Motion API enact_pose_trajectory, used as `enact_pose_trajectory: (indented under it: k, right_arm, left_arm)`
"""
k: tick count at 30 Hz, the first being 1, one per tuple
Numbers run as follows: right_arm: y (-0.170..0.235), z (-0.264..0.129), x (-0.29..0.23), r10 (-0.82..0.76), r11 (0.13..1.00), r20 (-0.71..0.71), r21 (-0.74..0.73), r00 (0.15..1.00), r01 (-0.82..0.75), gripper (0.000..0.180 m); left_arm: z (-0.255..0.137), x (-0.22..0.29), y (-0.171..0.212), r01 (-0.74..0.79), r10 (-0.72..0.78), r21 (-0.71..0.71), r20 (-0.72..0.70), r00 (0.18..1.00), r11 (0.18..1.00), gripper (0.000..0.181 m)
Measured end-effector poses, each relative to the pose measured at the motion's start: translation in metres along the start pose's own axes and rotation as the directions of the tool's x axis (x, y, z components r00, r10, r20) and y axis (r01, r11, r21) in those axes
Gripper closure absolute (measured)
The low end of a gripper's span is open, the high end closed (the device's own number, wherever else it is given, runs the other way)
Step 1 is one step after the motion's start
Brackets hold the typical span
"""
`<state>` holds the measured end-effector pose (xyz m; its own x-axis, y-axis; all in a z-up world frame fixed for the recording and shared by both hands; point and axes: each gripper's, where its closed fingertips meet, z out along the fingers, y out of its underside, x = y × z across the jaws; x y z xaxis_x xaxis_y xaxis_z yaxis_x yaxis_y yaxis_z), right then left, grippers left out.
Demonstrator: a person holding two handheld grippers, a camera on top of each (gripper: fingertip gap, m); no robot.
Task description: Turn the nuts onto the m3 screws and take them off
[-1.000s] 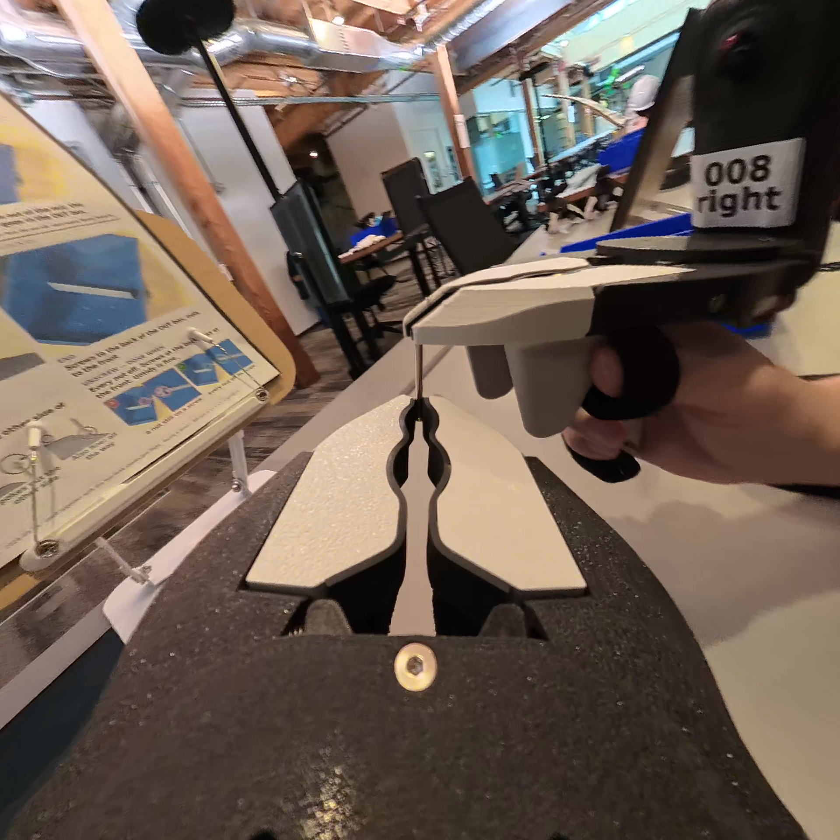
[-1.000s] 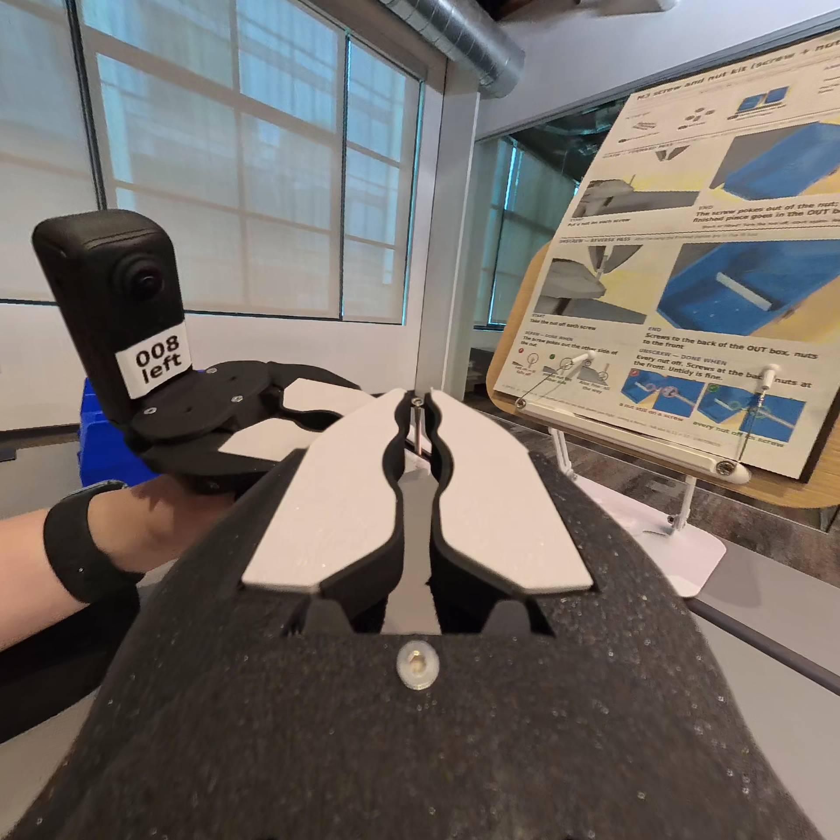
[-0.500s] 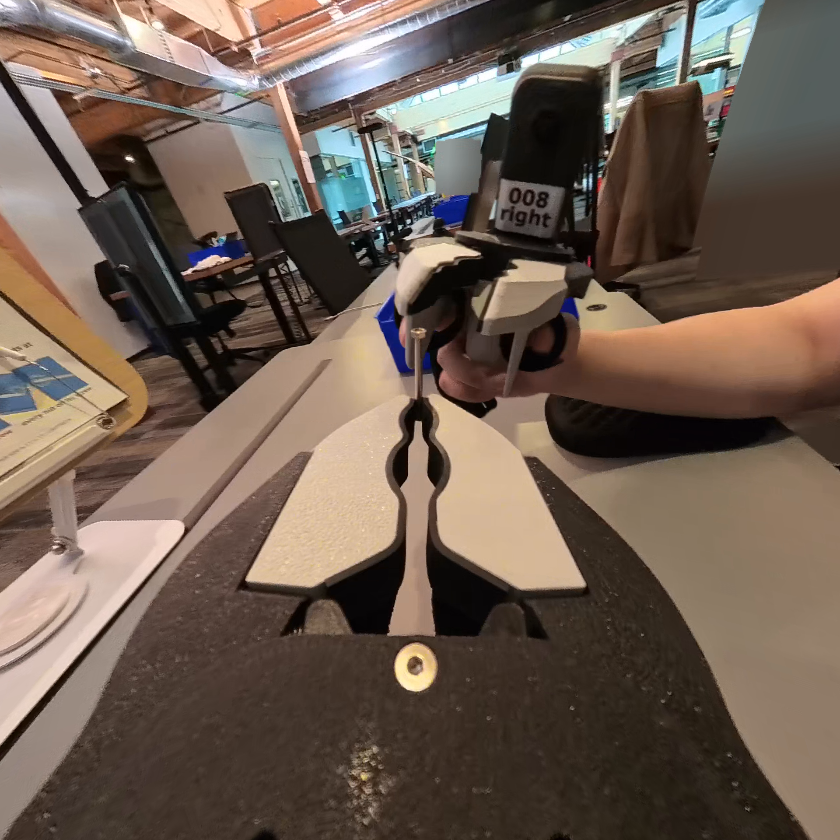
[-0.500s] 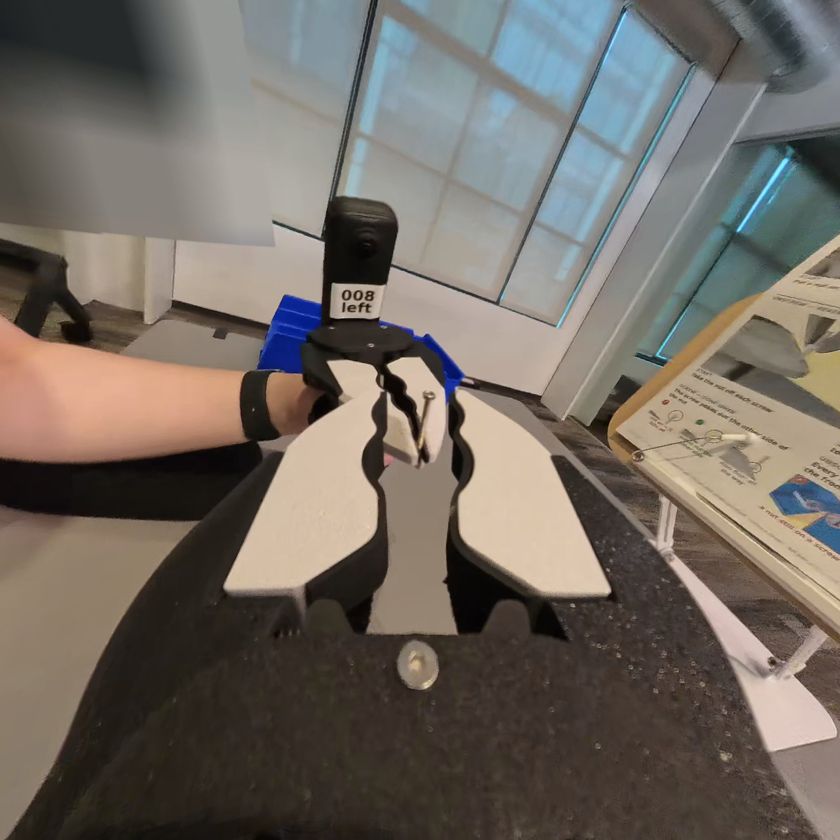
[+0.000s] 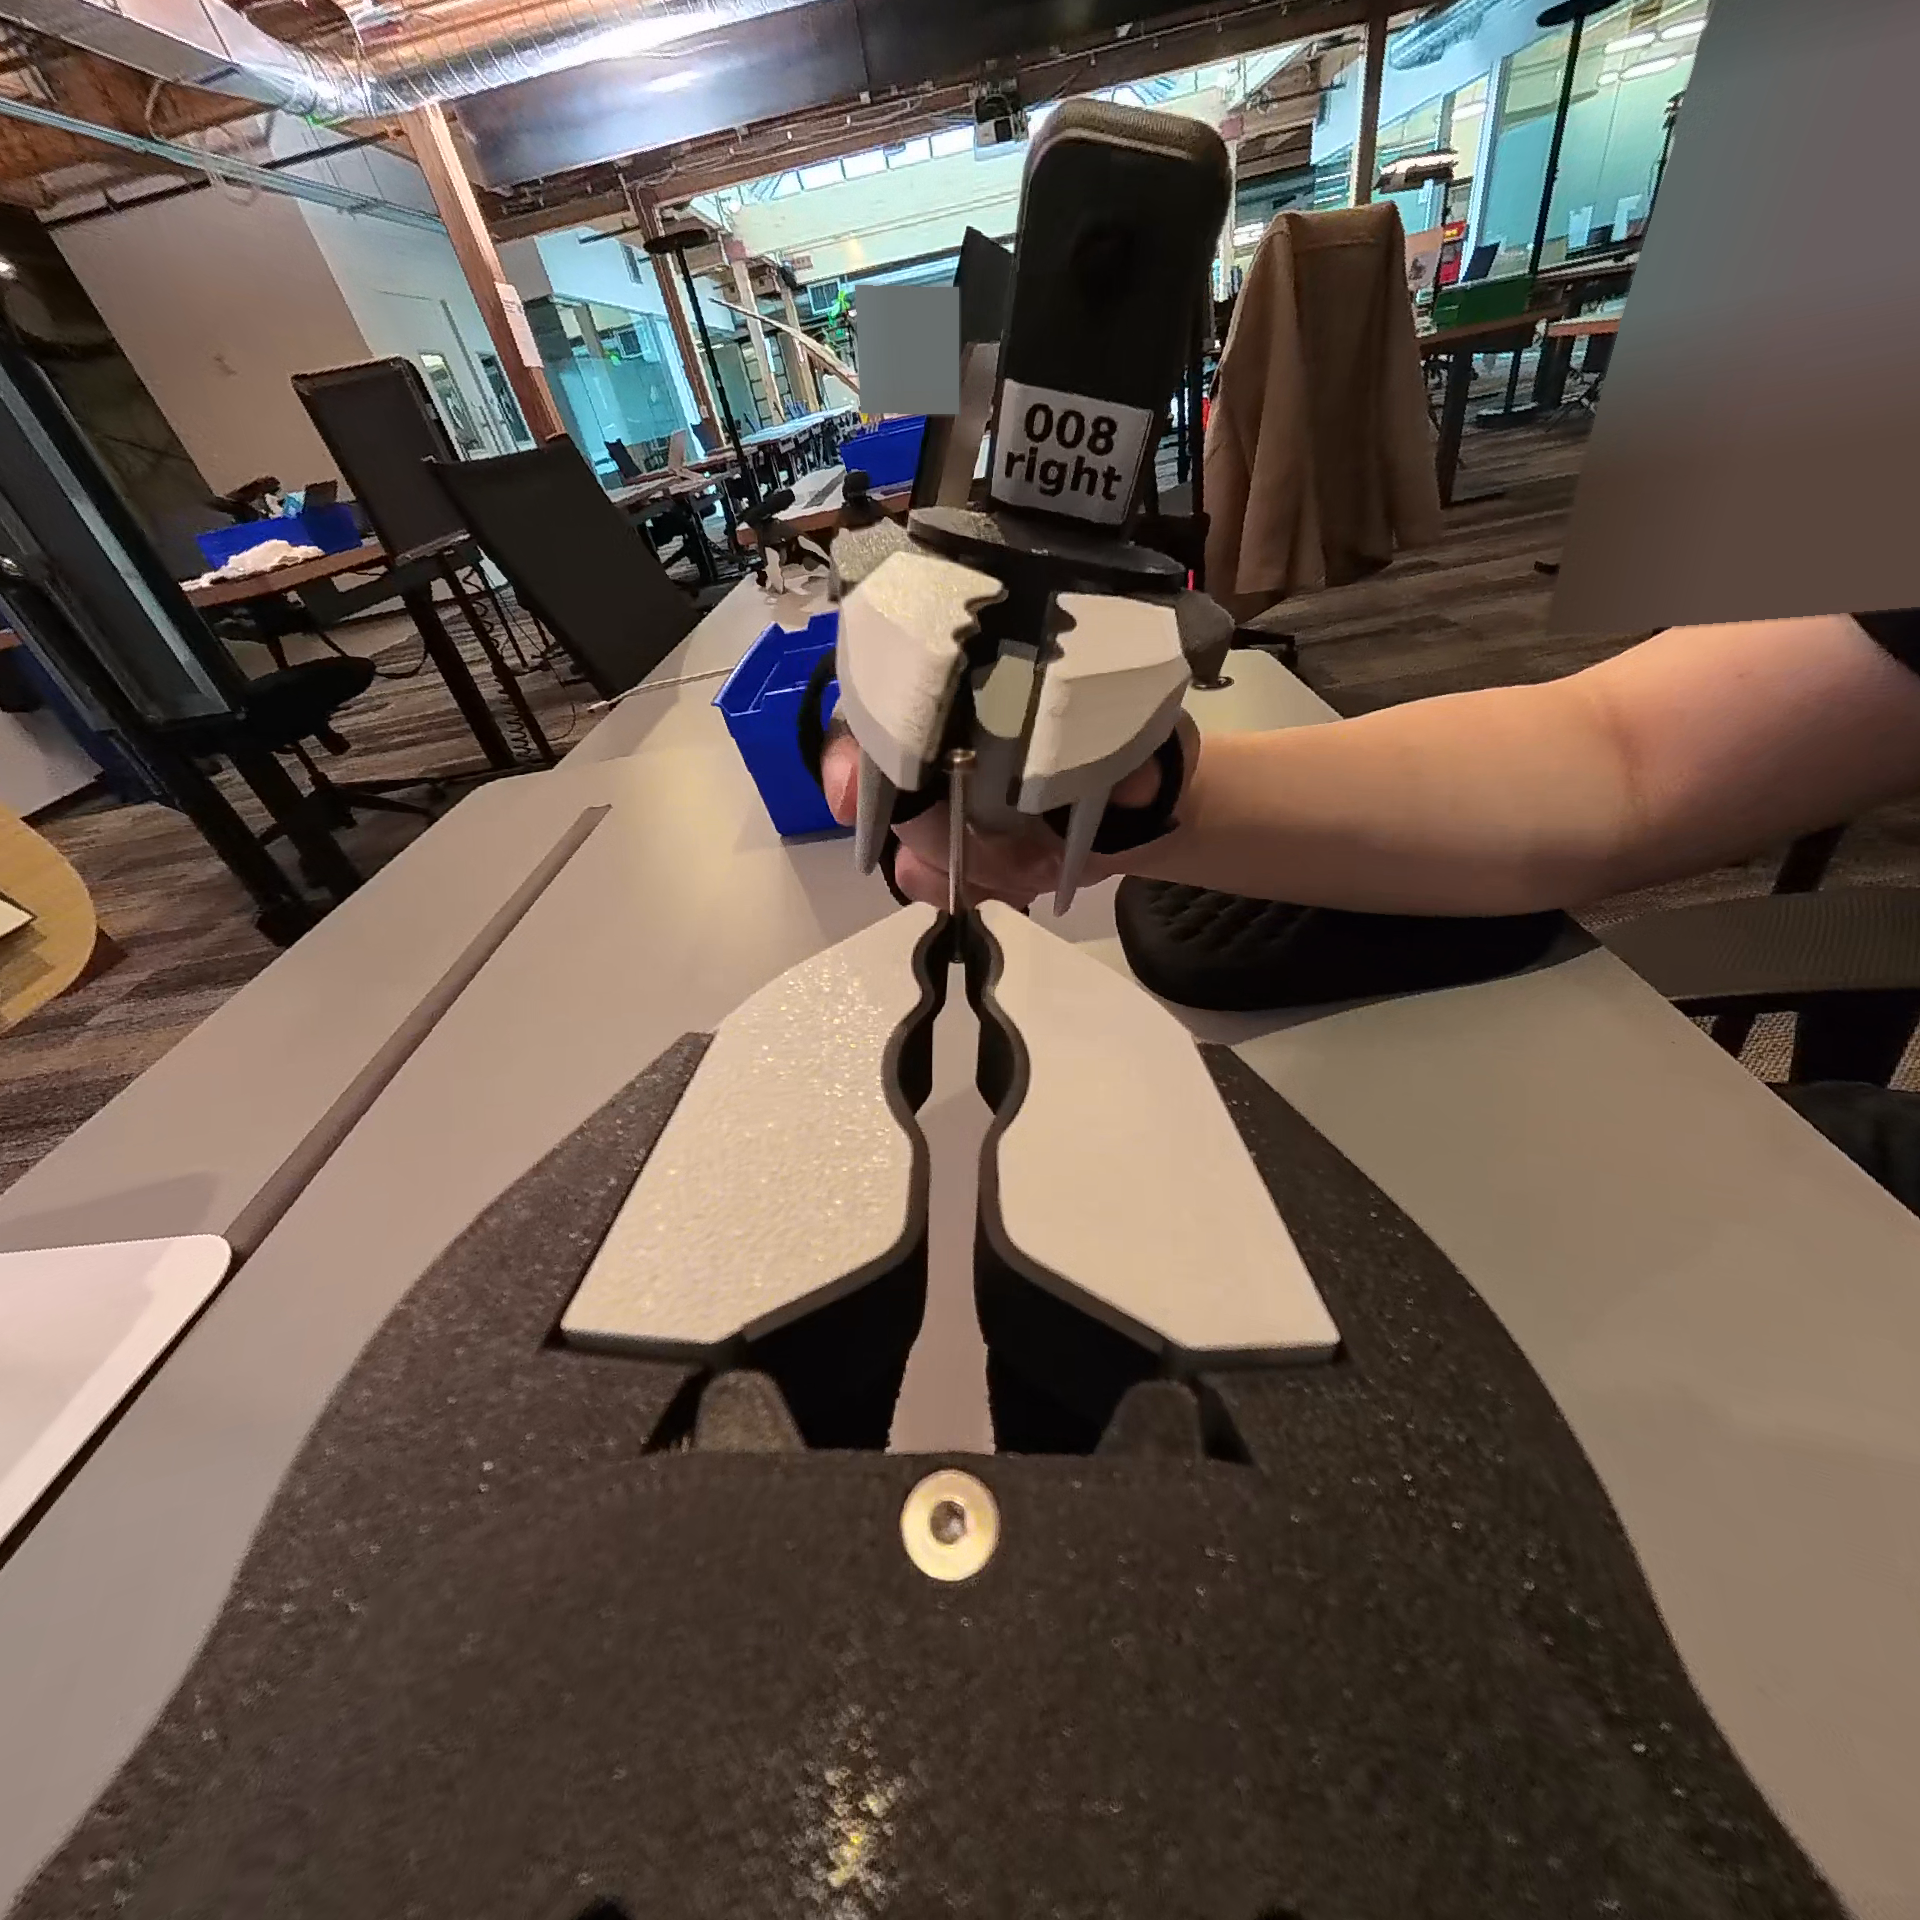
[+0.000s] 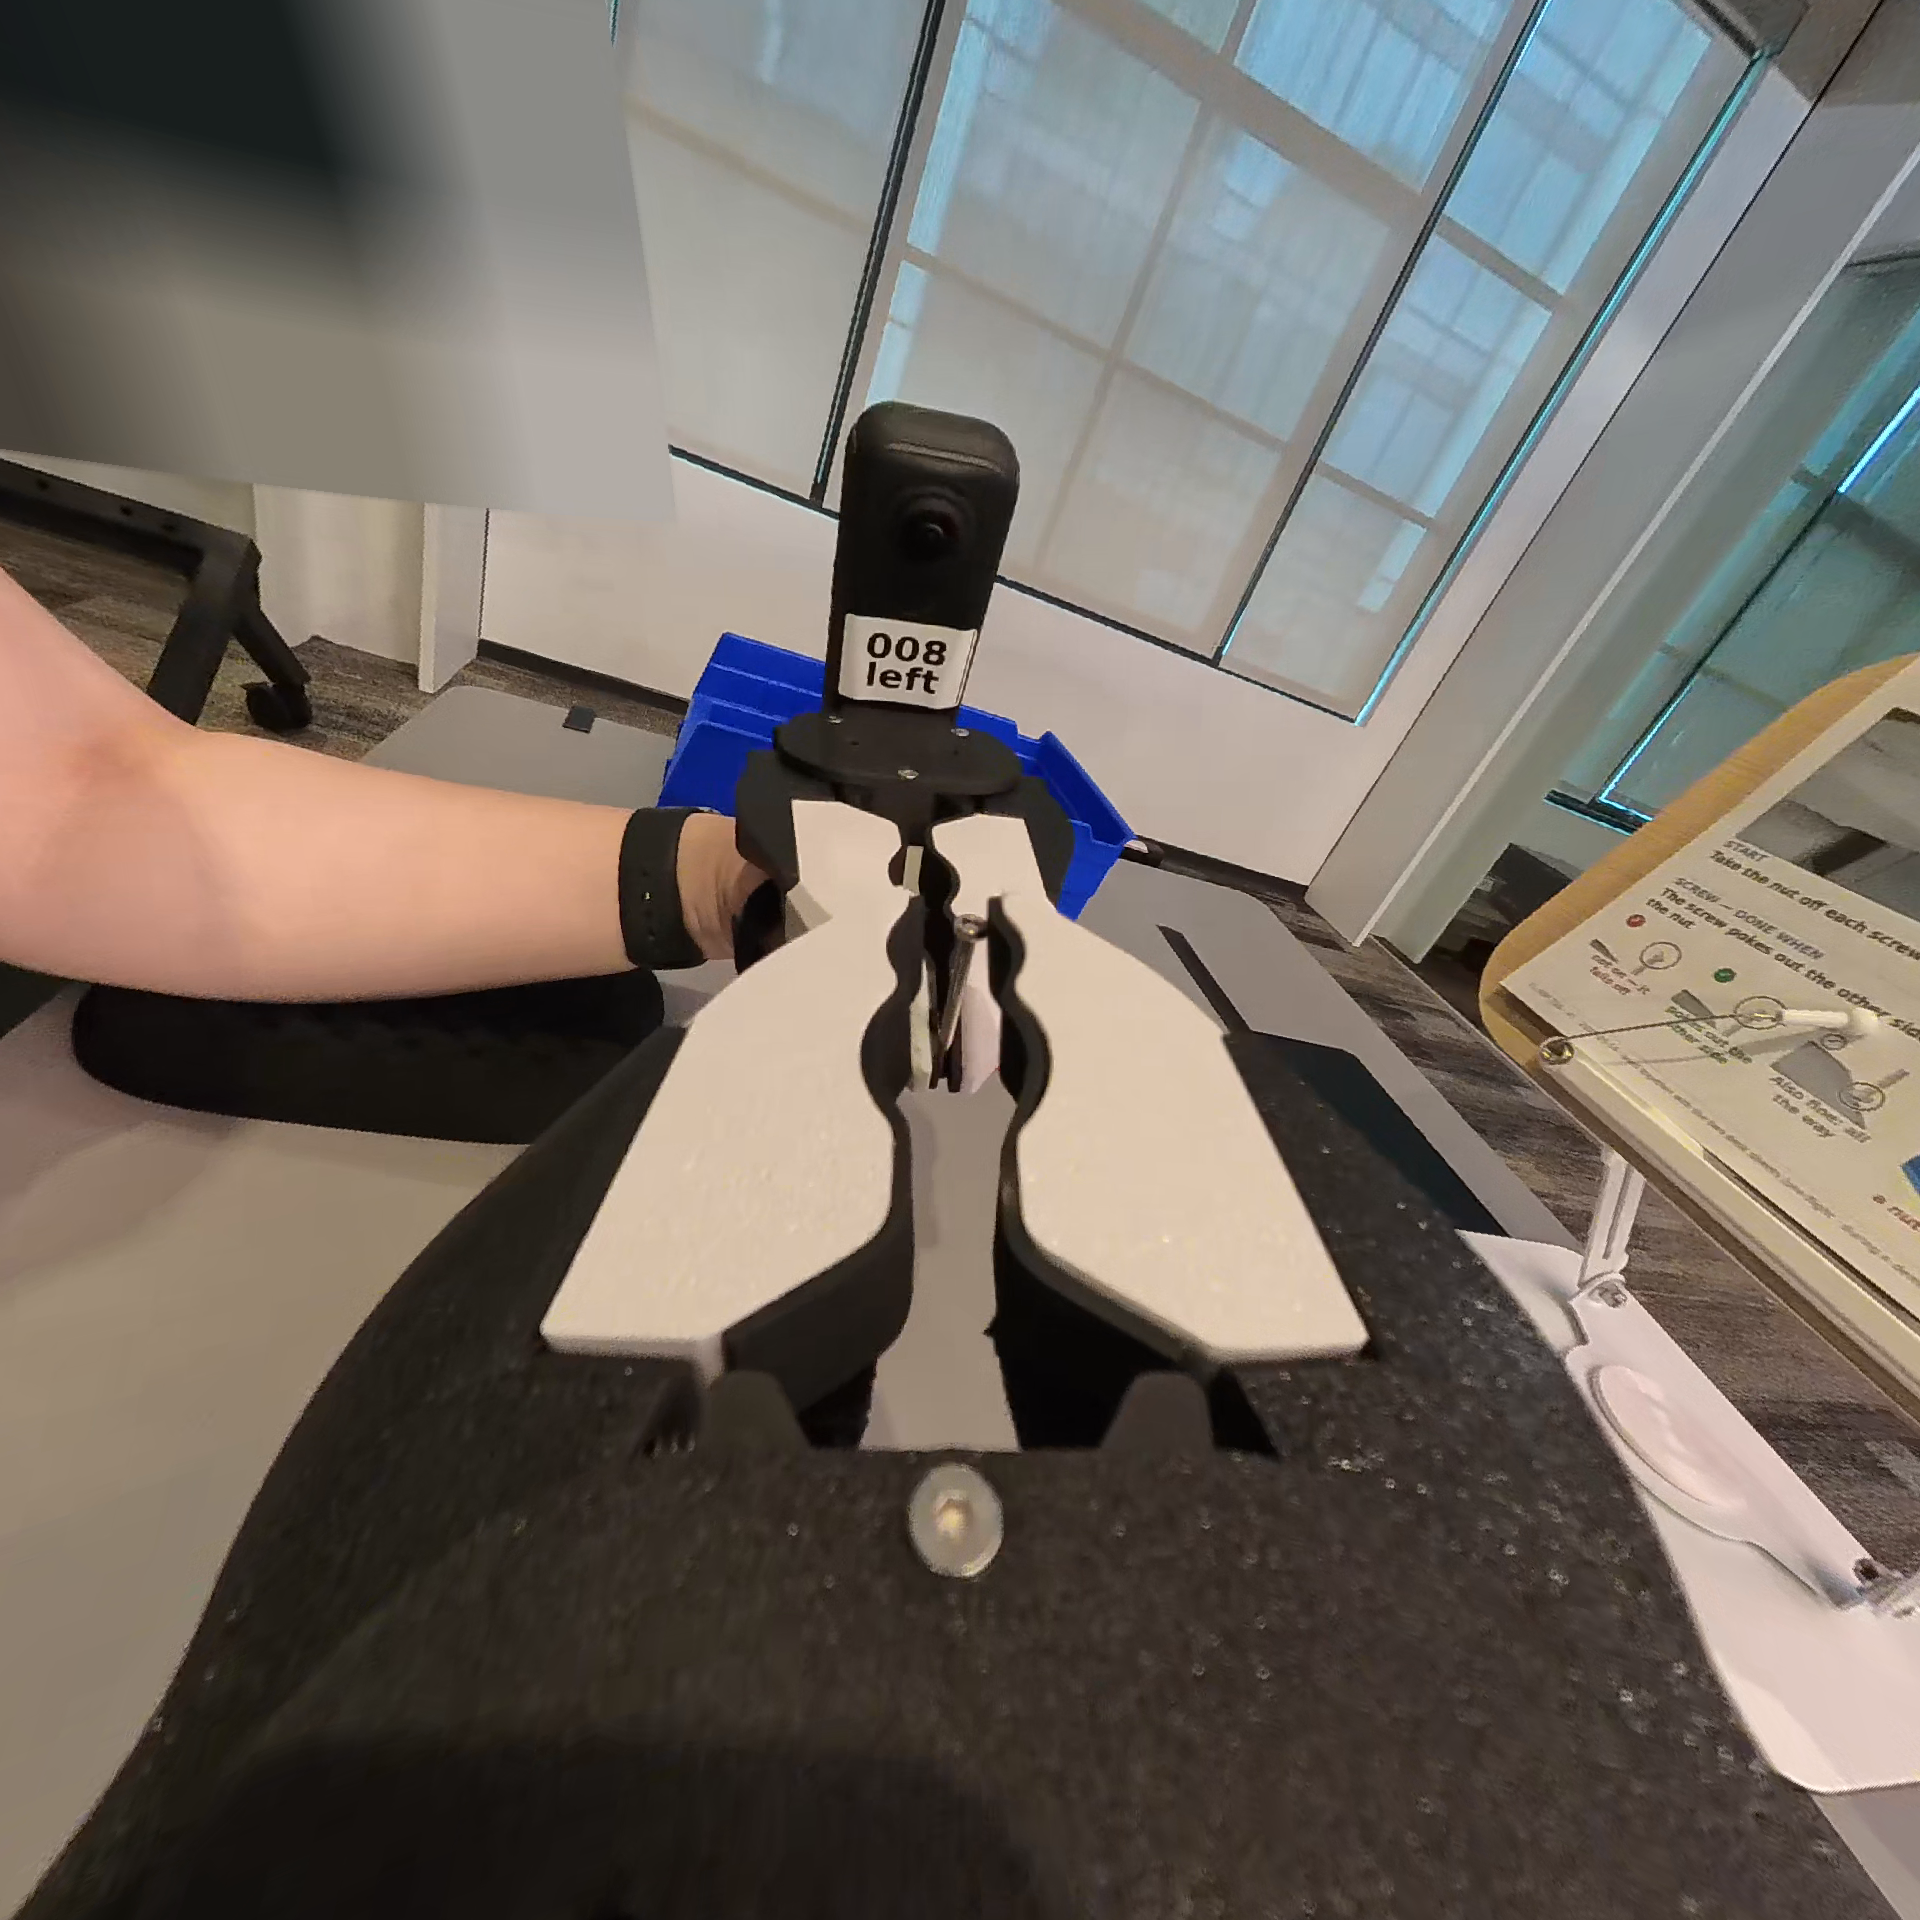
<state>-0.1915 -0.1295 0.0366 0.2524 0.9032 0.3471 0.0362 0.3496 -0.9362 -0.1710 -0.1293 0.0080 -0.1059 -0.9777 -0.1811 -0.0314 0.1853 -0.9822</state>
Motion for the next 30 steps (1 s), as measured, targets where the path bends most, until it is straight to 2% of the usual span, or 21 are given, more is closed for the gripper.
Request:
enact_pose_trajectory:
  k: [11, 14, 20, 24, 27, 30]
  right_arm:
    - [-0.001, 0.000, 0.006, 0.029, 1.000, -0.028, 0.011, 0.999, -0.029, 0.175]
    - [0.003, 0.001, 0.016, 0.019, 1.000, -0.108, -0.014, 0.994, -0.021, 0.175]
    - [0.017, 0.004, 0.046, -0.021, 0.995, -0.378, -0.093, 0.926, -0.016, 0.175]
    - [0.018, 0.001, 0.057, 0.066, 0.996, -0.501, -0.022, 0.863, -0.089, 0.175]
    - [0.019, 0.000, 0.060, 0.154, 0.987, -0.544, 0.045, 0.825, -0.154, 0.175]
    - [0.016, 0.000, 0.058, 0.148, 0.989, -0.543, 0.058, 0.827, -0.138, 0.175]
  left_arm:
    - [0.000, -0.004, -0.001, -0.016, 0.016, 0.000, 0.027, 1.000, 1.000, 0.179]
    - [-0.001, -0.015, 0.001, -0.031, 0.033, -0.021, 0.102, 0.994, 0.999, 0.179]
    - [-0.003, -0.045, 0.010, -0.058, 0.093, -0.119, 0.320, 0.943, 0.991, 0.179]
    - [-0.002, -0.055, 0.008, -0.083, 0.132, -0.136, 0.403, 0.905, 0.987, 0.179]
    - [-0.001, -0.058, 0.008, -0.114, 0.179, -0.169, 0.446, 0.877, 0.979, 0.179]
    - [0.001, -0.056, 0.007, -0.117, 0.176, -0.159, 0.439, 0.881, 0.980, 0.179]
